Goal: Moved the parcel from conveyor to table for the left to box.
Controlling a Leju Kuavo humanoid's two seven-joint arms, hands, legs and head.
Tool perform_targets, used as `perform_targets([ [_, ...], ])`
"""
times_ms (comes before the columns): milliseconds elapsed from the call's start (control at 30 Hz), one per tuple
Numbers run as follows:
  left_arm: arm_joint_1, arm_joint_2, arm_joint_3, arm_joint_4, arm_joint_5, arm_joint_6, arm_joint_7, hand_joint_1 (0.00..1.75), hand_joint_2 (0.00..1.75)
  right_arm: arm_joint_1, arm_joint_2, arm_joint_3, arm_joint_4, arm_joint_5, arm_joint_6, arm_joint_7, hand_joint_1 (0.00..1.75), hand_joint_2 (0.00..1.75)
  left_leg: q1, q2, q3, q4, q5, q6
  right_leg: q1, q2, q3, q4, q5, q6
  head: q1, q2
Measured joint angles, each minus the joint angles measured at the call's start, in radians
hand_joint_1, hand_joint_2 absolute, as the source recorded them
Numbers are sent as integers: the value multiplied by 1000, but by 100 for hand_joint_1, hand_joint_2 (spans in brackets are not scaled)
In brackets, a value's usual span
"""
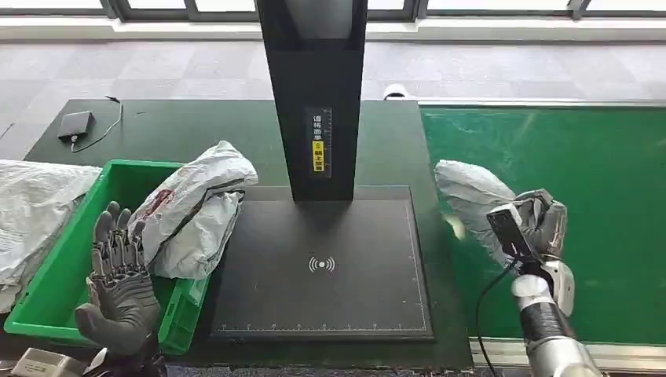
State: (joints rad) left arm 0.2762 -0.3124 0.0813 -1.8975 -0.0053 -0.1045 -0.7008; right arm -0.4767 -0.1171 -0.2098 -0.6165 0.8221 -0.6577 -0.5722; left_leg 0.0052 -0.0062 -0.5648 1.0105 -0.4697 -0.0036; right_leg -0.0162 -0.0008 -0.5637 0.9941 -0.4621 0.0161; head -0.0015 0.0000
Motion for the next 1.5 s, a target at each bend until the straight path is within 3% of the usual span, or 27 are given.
perform_targets([
  [367, 3, 2, -2, -1, 0, 15, 0, 0, 0, 111, 53, 8, -296, -291, 54, -122, 175, 175, 0, -2, -3, 0, 0, 0, -1, -2, -1, 0, 0, 0, 0, 0],
  [567, -44, -1, -7, 20, -6, -1, 19, 0, 0, 101, 118, 174, -462, -275, 112, -96, 175, 175, 0, 7, -7, 0, 0, -1, 0, 6, -5, 3, 0, -1, 0, 0],
  [800, -60, -12, -10, 26, -6, 9, 29, 0, 0, -29, 269, 430, -388, -247, 203, -59, 175, 175, 1, 6, -4, 0, 4, -6, 1, 7, -10, 7, 2, -4, 0, 0],
  [967, -58, -13, -19, 26, -7, 11, 28, 0, 0, -48, 348, 546, -317, -254, 205, -53, 175, 175, 2, 2, -6, 0, 5, -8, 2, 4, -11, 7, 2, -5, 0, 0],
  [1267, -62, -13, -27, 44, -24, -14, 37, 0, 0, -55, 396, 589, -207, -342, 340, -53, 175, 175, 2, 2, -6, 0, 5, -8, 1, 4, -11, 6, 2, -5, 0, 0],
  [1500, -66, -13, -32, 68, -24, -31, 39, 0, 0, -44, 403, 589, -136, -338, 360, -15, 175, 175, 2, 3, -6, 0, 5, -8, 2, 4, -12, 6, 3, -5, 0, 0],
])
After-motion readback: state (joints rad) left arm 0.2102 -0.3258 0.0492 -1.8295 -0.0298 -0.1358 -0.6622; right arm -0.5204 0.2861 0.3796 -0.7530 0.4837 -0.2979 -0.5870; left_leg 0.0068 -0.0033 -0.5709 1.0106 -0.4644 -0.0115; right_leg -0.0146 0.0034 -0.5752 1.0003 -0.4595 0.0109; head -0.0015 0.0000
